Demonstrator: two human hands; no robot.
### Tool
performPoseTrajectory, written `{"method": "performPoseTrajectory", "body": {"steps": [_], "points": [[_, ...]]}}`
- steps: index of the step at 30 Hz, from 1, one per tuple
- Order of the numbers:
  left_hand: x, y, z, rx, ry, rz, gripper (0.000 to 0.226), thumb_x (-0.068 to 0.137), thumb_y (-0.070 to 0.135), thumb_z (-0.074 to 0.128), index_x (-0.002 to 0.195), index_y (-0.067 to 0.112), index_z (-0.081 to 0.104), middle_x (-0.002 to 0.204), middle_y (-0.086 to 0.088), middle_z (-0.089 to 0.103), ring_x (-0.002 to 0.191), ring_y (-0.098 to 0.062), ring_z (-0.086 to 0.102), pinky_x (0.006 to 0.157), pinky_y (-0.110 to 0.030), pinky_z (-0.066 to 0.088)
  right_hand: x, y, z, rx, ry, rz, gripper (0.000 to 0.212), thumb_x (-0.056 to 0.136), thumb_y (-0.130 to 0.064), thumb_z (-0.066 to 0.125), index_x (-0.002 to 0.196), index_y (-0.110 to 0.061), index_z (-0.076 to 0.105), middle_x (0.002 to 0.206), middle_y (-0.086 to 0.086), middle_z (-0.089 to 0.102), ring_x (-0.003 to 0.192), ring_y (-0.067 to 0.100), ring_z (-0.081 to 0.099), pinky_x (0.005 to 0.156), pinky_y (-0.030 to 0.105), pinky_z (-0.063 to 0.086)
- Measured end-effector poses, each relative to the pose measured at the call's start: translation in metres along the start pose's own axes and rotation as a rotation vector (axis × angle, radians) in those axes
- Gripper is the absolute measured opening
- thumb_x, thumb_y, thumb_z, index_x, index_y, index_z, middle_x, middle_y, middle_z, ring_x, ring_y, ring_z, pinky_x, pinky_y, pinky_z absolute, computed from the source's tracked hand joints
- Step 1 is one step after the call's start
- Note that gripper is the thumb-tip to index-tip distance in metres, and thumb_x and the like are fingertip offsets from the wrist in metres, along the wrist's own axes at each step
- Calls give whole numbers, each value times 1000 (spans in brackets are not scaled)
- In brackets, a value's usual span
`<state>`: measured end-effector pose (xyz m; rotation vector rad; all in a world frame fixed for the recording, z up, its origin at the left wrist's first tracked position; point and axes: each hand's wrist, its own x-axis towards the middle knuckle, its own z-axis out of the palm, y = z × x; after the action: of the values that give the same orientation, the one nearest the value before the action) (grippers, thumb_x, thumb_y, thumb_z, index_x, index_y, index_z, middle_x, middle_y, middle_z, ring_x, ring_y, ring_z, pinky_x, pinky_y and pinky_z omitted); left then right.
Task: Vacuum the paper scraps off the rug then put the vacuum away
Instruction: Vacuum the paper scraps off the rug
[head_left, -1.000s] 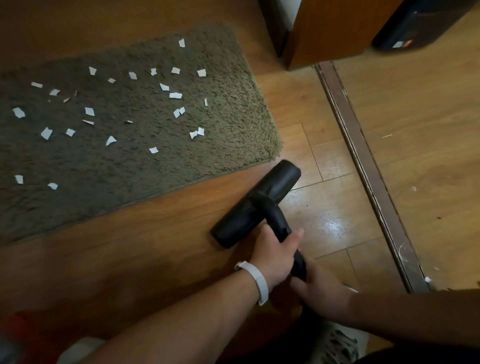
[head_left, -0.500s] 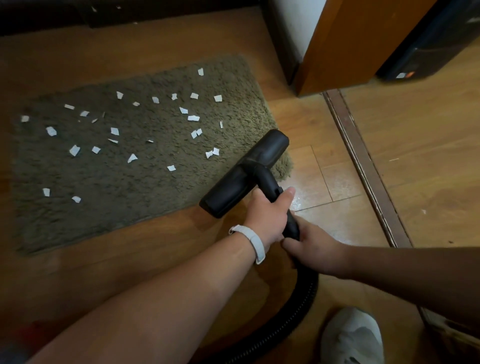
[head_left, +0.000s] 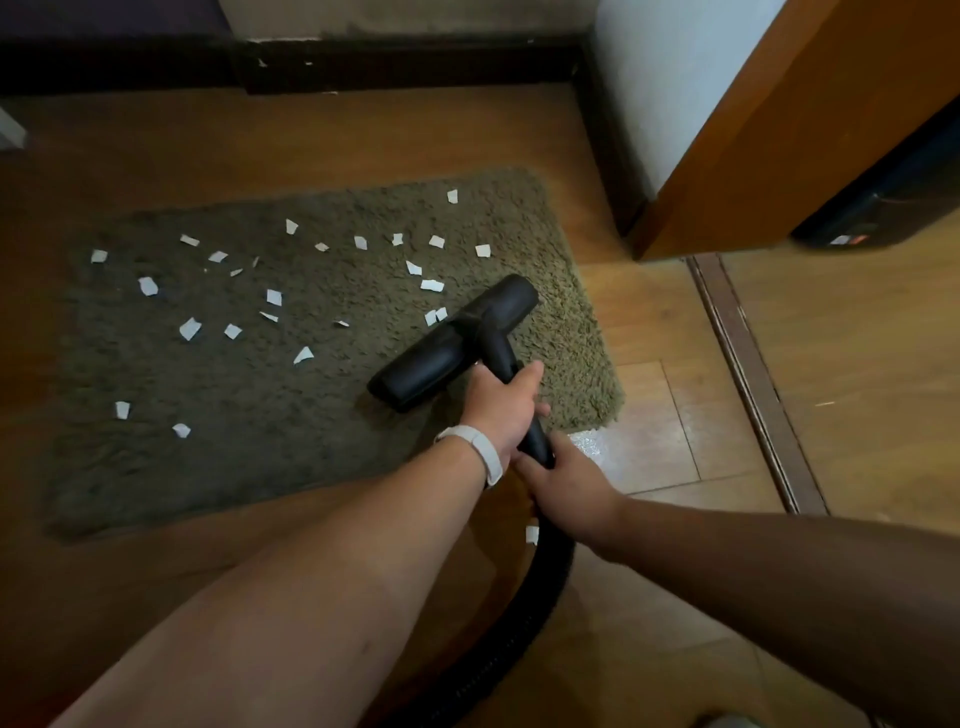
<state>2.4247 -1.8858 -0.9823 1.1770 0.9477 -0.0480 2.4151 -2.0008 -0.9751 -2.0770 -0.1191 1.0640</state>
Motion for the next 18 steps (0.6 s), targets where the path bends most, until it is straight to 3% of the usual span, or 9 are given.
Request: {"method": "performPoseTrajectory", "body": {"steps": [4, 7, 12, 16, 18], "points": [[9, -16, -5, 4, -13, -32, 26, 93, 32, 62, 102, 14, 45, 81, -2, 58, 66, -16, 66, 67, -39, 57, 3, 15, 15, -31, 69, 26, 18, 95, -44, 60, 96, -27, 55, 78, 2, 65, 67, 17, 64, 69, 40, 56], [10, -22, -8, -27, -55, -81, 28, 89, 34, 65, 99, 19, 43, 80, -5, 56, 65, -19, 63, 69, -46, 57, 2, 20, 22, -59, 109, 41, 16, 96, -43, 60, 96, -27, 55, 77, 0, 65, 66, 16, 64, 68, 39, 55], [6, -27, -8, -84, -87, -123, 41, 82, 33, 68, 108, 15, 42, 77, -10, 53, 59, -22, 58, 61, -39, 54, -6, 19, 32, -23, 133, 84, 38, 97, -40, 59, 129, -22, 55, 76, -13, 59, 66, 6, 56, 65, 28, 46], [4, -22, -5, -79, -62, -126, 29, 88, 27, 67, 99, 16, 42, 76, -10, 53, 55, -20, 57, 56, -35, 54, -11, 15, 35, -15, 221, 118, 26, 94, -39, 61, 114, -22, 61, 67, -9, 61, 55, 5, 58, 58, 31, 50], [3, -20, -5, -79, -65, -128, 28, 90, 28, 65, 103, 15, 44, 81, -8, 53, 56, -18, 57, 56, -33, 54, -12, 15, 36, -33, 267, 103, 14, 93, -38, 63, 96, -25, 61, 64, -5, 62, 54, 8, 60, 57, 40, 55]]}}
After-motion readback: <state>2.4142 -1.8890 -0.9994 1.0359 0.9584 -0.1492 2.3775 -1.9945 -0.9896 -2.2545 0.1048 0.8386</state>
